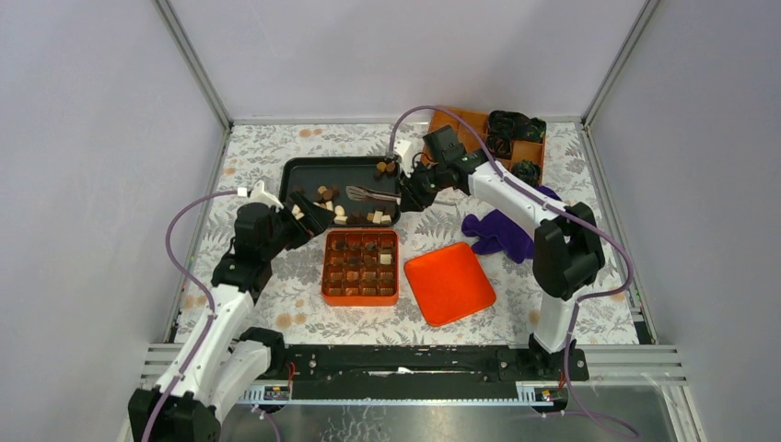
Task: Pack the chocolate
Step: Place the fake chocolate on the plate.
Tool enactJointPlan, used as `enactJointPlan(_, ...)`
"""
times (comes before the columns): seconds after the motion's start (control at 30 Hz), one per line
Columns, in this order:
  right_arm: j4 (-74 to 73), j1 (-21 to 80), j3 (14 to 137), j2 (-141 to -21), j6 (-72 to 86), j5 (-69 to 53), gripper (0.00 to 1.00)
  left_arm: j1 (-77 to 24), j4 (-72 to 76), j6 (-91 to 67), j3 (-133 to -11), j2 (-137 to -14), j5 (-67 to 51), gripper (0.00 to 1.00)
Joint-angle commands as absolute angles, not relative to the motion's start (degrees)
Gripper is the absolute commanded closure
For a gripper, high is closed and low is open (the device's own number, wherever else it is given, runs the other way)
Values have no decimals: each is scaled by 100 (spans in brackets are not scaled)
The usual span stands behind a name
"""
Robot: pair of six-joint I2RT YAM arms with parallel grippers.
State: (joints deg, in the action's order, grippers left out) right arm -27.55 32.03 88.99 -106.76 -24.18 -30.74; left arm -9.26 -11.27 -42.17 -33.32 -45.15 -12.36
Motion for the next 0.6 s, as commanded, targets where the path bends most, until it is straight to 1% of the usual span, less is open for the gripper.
enactJointPlan(0.0,-2511,3126,8842,-10189,-2338,-3408,99,-887,-721,-4374,-3726,-4953,-1571,3)
enactJointPlan(0.3,-2864,2801,8725,-9769,-2399,-3692,99,-883,-984,-3945,-4174,-5406,-1603,3)
enactJointPlan(0.47,-3233,2794,8576,-9382,-2595,-3799,99,-888,-1088,-3765,-4079,-5255,-1508,3)
enactJointPlan(0.57,-3434,2767,8476,-9165,-2664,-3883,99,-888,-1278,-3790,-3996,-4947,-1387,3)
